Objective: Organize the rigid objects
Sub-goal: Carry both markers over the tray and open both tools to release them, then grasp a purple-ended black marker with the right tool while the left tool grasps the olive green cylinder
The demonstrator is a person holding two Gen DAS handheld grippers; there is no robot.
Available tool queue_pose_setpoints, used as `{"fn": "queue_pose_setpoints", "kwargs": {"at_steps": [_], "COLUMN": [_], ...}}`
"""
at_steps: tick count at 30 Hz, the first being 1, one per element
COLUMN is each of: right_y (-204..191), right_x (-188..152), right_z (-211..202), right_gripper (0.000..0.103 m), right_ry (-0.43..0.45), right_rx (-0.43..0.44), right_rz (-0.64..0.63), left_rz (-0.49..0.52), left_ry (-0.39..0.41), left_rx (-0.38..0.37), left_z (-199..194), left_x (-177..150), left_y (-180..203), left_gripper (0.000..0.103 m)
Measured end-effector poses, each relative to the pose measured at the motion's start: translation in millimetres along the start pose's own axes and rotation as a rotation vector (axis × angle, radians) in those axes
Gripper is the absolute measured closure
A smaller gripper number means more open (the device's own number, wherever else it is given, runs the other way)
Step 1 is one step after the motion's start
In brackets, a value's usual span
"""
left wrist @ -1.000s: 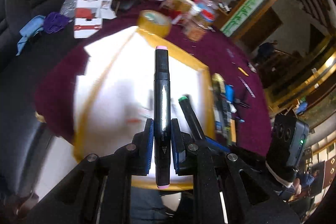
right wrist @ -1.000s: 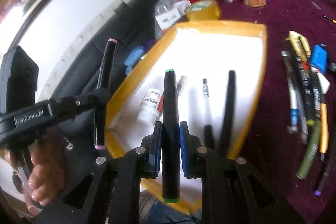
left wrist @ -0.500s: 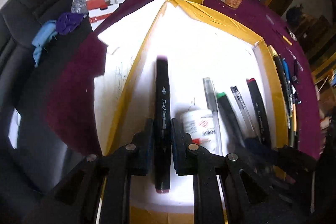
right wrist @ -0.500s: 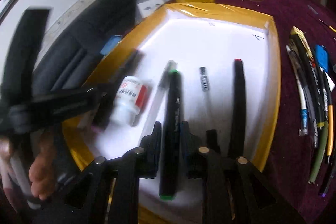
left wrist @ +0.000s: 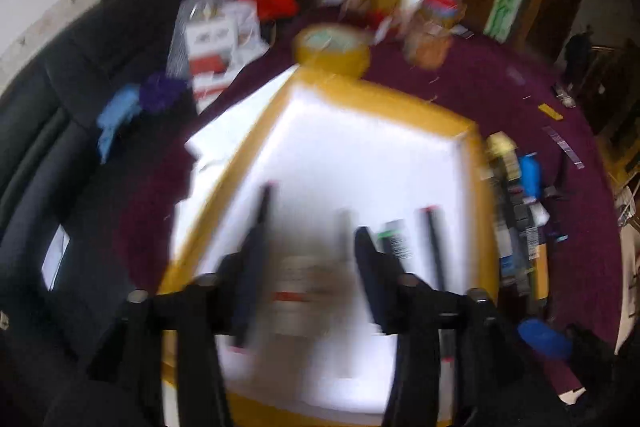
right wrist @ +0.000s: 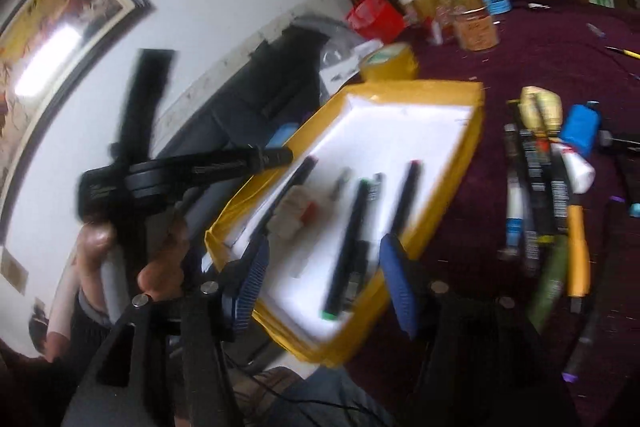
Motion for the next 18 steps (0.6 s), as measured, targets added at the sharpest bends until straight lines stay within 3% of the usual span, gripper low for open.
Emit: {"fn": "queue_pose_setpoints", "kwargs": {"at_steps": [3,6,9,12,18], "right_y": [24.4,50.9,78.7,102.8,128.6], "right_x": [1.6,-0.5,-2.0,-5.0,-14.4], "right_z": [-26.9,-55.7,-84.7,-103.7,-113.9], "right_gripper": [0.050,0.050,0.050,0.050,0.050], "right_ry": [0.029,0.064,0.096,0.126,0.135], "right_rx": [-0.037,-0.083,-0.129,-0.150,-0.163], "right_rz": [0.032,0.080,0.149,0.221,0.300], "left_rz": [0.038,0.090,0.132,0.165,0.121], "left_ry": [0.049,0.024,0.007,-0.022,-0.066], "left_rx": [-0.090,-0.190,-0.222,-0.240,-0.282], "left_z": [-25.0,-35.8,-41.1,-37.2,-35.6], "left_x": [-2.2,-12.9,-20.6,-32.3,-51.1], "left_y": [56.3,108.0,142.3,161.8,165.5], "left_gripper": [0.043,0.043,0.043,0.043,0.043]}}
Point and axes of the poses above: each gripper's, at about its wrist camera, not at the fingertips, and z roughly the way its jaws point, y to its right, x to its top, the point moved 10 cm from there along z, roughly the way its jaws point, and after that the axes turned 9 degrees about x, right-handed, at the moved point
